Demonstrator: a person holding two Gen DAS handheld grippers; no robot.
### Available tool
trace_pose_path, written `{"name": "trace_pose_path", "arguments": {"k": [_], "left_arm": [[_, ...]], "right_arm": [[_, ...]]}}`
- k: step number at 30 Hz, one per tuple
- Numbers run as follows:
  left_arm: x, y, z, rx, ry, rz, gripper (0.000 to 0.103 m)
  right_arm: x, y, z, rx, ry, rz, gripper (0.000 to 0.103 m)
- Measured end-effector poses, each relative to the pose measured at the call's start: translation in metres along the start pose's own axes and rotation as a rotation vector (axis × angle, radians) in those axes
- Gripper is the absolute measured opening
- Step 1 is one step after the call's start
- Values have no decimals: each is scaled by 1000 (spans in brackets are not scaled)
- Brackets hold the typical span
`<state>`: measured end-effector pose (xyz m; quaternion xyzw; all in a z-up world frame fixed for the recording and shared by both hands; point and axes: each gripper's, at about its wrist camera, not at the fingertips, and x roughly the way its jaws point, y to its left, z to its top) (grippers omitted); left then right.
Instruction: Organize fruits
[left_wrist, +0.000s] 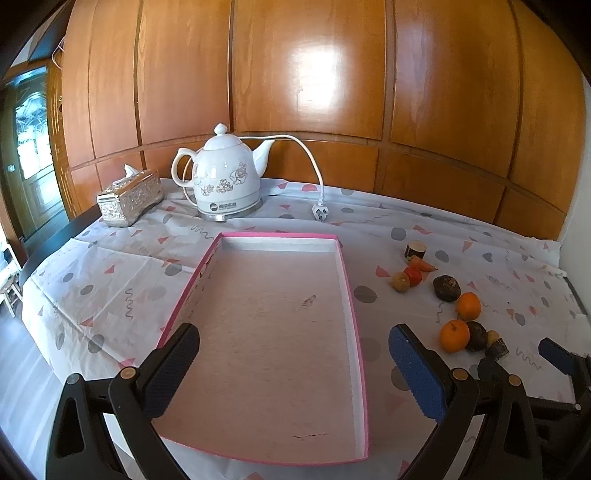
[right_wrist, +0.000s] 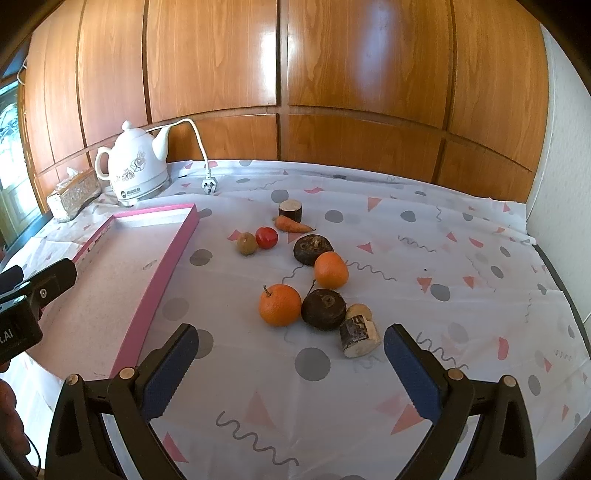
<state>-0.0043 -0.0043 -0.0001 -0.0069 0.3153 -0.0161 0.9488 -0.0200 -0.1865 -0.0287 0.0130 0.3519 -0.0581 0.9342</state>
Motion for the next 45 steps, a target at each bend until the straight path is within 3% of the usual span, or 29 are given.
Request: {"name": "trace_pose_path", "arguments": {"k": [14, 19, 22, 26, 30, 37, 40, 44, 45], "left_arm": [[3, -14, -1, 48, 11, -22, 103], [7, -23, -2, 78, 25, -50, 103], [11, -30, -3, 105, 42, -95, 103], [16, -46, -7, 150, 74, -213, 103], [22, -66, -12, 221, 117, -316, 103], [35, -89, -18, 301, 190, -355, 102], [43, -93, -18, 314, 220, -365, 91], [52, -100, -17, 315, 248, -399, 85], [54, -102, -16, 314, 253, -405, 85]], "right_arm": [[5, -20, 0, 21, 17, 3, 100], [13, -38, -2, 59, 55, 14, 86], [17, -51, -4, 70, 75, 30, 70], [23, -67, -7, 78, 101, 49, 60], [28, -84, -13, 95, 134, 67, 59], [42, -95, -18, 112, 184, 111, 60], [47, -91, -14, 86, 173, 109, 60], [63, -87, -8, 80, 192, 125, 59], [67, -86, -7, 76, 202, 129, 53]]}}
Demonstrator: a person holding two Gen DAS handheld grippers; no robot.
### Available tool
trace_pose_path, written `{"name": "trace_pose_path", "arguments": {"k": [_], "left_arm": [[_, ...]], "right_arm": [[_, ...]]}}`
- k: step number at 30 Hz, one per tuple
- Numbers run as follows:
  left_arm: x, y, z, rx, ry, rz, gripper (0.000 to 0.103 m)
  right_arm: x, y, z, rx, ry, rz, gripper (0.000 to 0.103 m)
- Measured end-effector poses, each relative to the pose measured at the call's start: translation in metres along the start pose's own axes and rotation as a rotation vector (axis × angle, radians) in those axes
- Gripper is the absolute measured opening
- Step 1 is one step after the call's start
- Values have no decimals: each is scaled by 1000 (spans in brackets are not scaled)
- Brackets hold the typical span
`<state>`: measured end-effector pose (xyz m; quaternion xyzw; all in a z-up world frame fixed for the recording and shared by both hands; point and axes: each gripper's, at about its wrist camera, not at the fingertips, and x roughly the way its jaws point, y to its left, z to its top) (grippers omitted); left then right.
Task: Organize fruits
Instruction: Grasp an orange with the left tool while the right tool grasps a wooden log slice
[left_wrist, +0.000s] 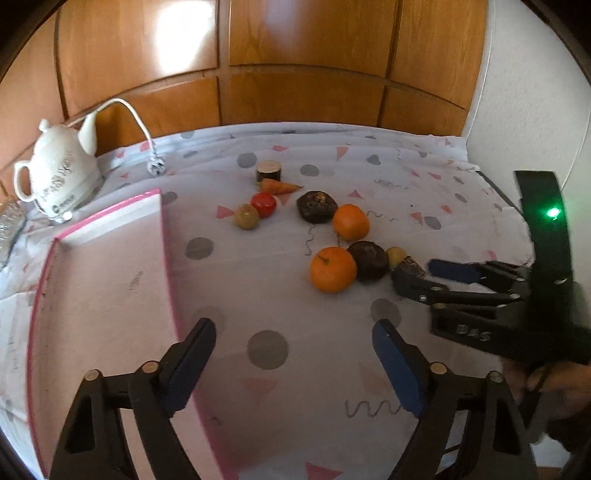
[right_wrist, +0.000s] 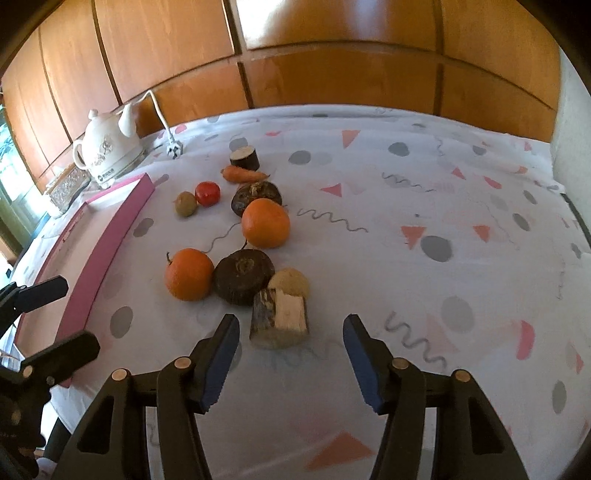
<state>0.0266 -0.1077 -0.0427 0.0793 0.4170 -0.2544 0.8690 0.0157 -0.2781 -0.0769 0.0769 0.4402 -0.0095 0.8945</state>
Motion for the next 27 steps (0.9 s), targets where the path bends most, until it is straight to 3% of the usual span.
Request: {"name": "trace_pose_path", "arguments": {"k": [1, 3, 12, 17, 20, 27], "left_arm": [[3, -1, 2, 0, 3, -6, 84], [8, -3, 6, 1, 9, -16, 80], [43, -13, 28, -19, 54, -72, 77], [67, -13, 34, -29, 92, -85, 51], [74, -12, 33, -48, 98, -120, 41], [65, -10, 26, -63, 67, -136, 38]], "right_arm": [[3, 1, 1, -8, 7, -2, 42], [7, 5, 2, -28, 14, -32, 33], [5, 0, -3, -28, 14, -1, 33], [4, 0, -2, -29, 16, -1, 33], [4, -1, -2, -28, 17, 4, 34], [4, 1, -4, -32, 12, -6, 33]]}}
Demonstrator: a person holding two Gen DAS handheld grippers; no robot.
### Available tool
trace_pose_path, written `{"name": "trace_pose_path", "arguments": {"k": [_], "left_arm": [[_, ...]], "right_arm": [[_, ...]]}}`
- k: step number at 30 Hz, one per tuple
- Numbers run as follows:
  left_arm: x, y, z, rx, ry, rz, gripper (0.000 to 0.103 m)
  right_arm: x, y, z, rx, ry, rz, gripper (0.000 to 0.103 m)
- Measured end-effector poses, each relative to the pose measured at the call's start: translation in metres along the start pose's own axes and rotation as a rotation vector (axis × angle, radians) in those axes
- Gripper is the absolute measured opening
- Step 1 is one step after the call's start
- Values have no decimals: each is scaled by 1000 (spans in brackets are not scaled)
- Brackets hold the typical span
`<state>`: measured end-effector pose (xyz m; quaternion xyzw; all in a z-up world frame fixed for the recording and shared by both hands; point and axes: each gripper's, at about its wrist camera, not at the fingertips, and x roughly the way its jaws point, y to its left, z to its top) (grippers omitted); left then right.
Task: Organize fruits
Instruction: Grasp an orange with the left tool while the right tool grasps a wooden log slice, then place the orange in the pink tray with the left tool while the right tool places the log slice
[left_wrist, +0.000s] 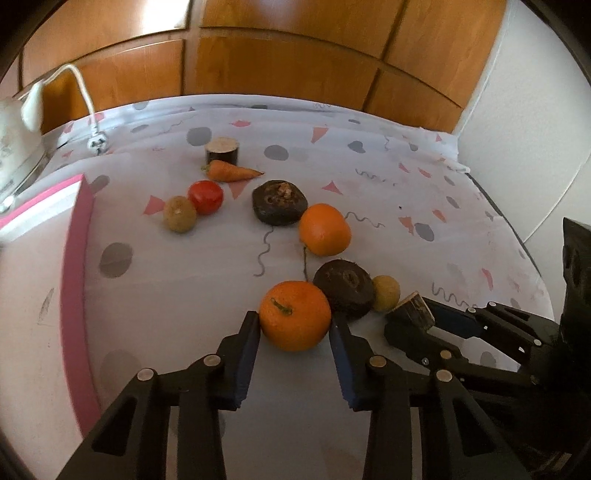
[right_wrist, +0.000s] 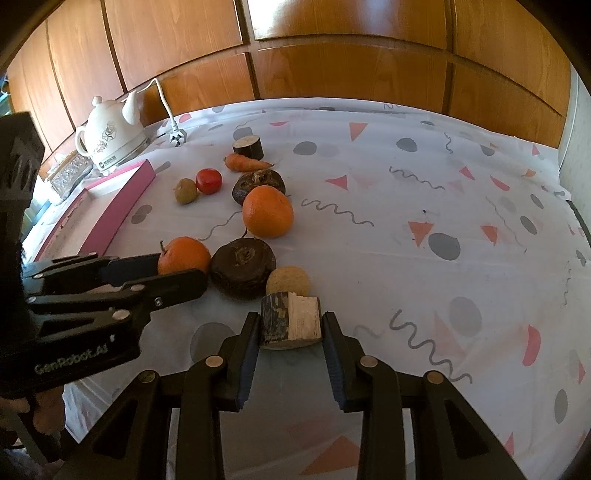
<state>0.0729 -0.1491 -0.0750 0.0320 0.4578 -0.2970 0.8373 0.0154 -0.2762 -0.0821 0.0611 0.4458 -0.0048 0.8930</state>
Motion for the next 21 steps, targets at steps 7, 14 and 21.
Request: {"name": "trace_pose_path", "arguments": {"k": [7, 14, 21], "left_arm": [[-35, 22, -5, -81, -64, 66, 38], [-66, 66, -10, -182, -107, 193, 39], [-93, 116, -24, -299, -155, 318, 39]], "right_arm": [[-5, 10, -3, -29, 9, 4, 33], [-13, 39, -3, -102, 4, 56, 33], [-18, 91, 13, -219, -15, 147, 33]]}}
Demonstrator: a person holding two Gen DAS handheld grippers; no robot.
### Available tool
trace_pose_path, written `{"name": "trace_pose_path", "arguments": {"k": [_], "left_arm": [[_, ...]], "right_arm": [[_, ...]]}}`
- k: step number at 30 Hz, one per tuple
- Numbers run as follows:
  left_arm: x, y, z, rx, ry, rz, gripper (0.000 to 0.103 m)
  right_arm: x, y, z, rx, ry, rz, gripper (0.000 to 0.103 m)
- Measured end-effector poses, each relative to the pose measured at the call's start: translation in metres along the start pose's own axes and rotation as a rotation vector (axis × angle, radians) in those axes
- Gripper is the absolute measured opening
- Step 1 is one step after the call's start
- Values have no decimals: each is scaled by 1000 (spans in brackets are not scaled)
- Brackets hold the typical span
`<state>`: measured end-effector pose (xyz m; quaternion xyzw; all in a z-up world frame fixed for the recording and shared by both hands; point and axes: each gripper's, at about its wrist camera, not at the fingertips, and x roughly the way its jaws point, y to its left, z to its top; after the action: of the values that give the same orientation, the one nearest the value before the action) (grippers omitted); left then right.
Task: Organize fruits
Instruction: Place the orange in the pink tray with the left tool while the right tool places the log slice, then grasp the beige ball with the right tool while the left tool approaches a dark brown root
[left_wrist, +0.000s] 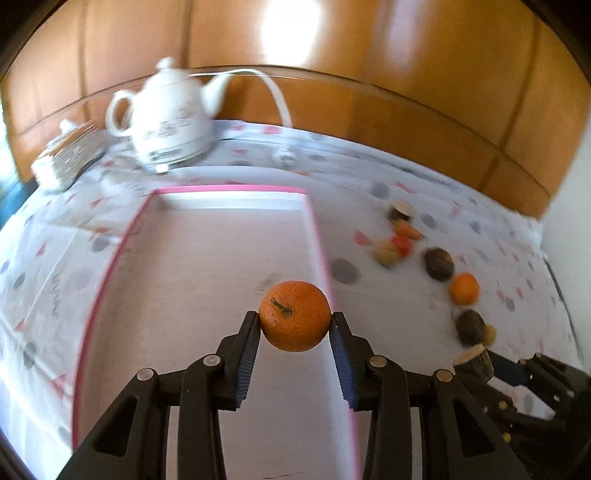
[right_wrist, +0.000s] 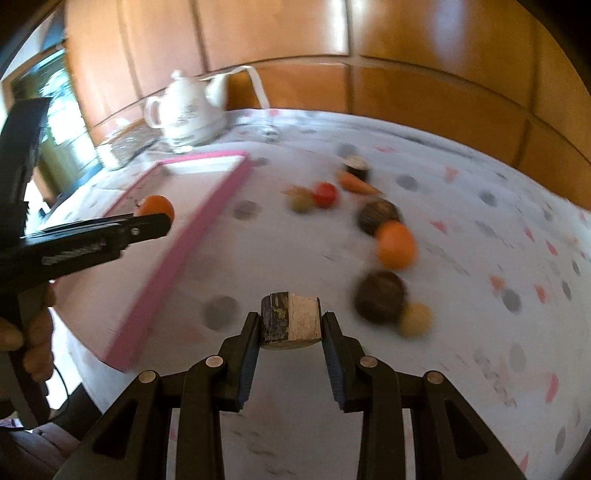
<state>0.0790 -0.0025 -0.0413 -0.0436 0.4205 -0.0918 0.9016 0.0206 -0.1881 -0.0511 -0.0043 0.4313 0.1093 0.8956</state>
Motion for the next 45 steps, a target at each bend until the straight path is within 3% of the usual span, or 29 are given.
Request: {"name": "trace_pose_path", "arguments": {"k": [7, 10, 18, 22, 34, 45], "left_arm": [[-11, 49, 0, -79, -43, 126, 40], [-18, 65, -2, -119, -63, 161, 57], [-37, 78, -10, -144, -101, 190, 61], [-43, 82, -13, -161, -111, 180, 67], [-41, 62, -22, -131, -90, 143, 73], [-36, 30, -27, -66, -58, 56, 73]], "right_arm": [[11, 48, 32, -97, -15, 91, 33], [20, 69, 47, -127, -15, 128, 33], [48, 103, 78, -129, -2, 153, 34], [47, 109, 85, -111, -23, 137, 41], [31, 78, 58, -9, -31, 47, 44], [7, -3, 21, 202, -36, -54, 44]]}}
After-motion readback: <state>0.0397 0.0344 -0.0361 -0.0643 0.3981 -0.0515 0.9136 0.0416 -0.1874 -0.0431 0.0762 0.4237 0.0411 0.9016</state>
